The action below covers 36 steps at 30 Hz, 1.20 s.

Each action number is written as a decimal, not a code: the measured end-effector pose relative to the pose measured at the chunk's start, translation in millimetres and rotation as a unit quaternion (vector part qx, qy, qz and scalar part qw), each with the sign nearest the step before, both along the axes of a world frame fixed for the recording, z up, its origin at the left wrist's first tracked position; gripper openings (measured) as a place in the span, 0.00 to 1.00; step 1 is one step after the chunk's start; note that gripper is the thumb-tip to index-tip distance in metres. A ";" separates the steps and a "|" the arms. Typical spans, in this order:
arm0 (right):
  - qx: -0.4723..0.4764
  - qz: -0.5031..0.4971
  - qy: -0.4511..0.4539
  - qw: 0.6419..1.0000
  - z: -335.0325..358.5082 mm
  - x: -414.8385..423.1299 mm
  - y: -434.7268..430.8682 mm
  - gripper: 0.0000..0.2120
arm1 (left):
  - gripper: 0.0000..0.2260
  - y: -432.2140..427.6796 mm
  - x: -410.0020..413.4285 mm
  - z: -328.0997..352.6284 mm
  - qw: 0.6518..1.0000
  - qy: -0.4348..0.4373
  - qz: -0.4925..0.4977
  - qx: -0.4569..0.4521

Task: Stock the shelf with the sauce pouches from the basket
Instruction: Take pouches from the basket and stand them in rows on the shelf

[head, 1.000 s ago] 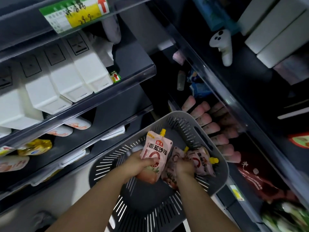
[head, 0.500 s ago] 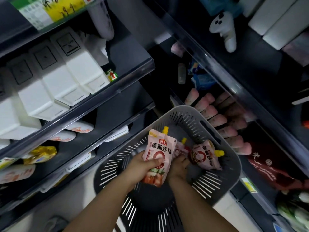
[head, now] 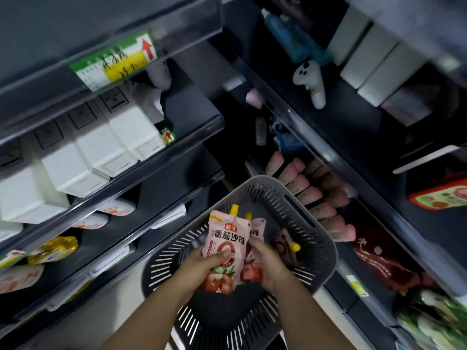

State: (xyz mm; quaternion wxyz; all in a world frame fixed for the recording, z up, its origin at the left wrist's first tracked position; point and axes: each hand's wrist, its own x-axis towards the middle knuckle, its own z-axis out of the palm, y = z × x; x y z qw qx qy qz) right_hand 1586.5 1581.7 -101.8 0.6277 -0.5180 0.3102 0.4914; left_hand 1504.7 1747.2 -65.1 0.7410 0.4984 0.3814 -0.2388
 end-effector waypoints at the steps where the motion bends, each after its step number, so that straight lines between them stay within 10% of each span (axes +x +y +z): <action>1: -0.015 0.033 -0.026 0.999 5.1 -3.3 -5.0 0.17 | 0.19 -0.2 -0.1 5.9 1.000 -0.002 0.003 -0.003; 5: -0.053 0.042 -0.119 0.991 30.9 -11.8 -18.1 0.29 | 0.22 0.3 4.3 23.5 1.000 -0.009 0.017 -0.014; 22: 0.064 -0.215 -0.325 0.919 196.6 -24.1 -144.1 0.24 | 0.19 -48.7 44.6 147.9 0.975 -0.197 -0.095 -0.031; 36: -0.002 -0.307 -0.485 0.819 312.8 -170.6 -414.2 0.19 | 0.33 -345.3 -7.7 264.0 0.905 -0.359 -0.228 -0.030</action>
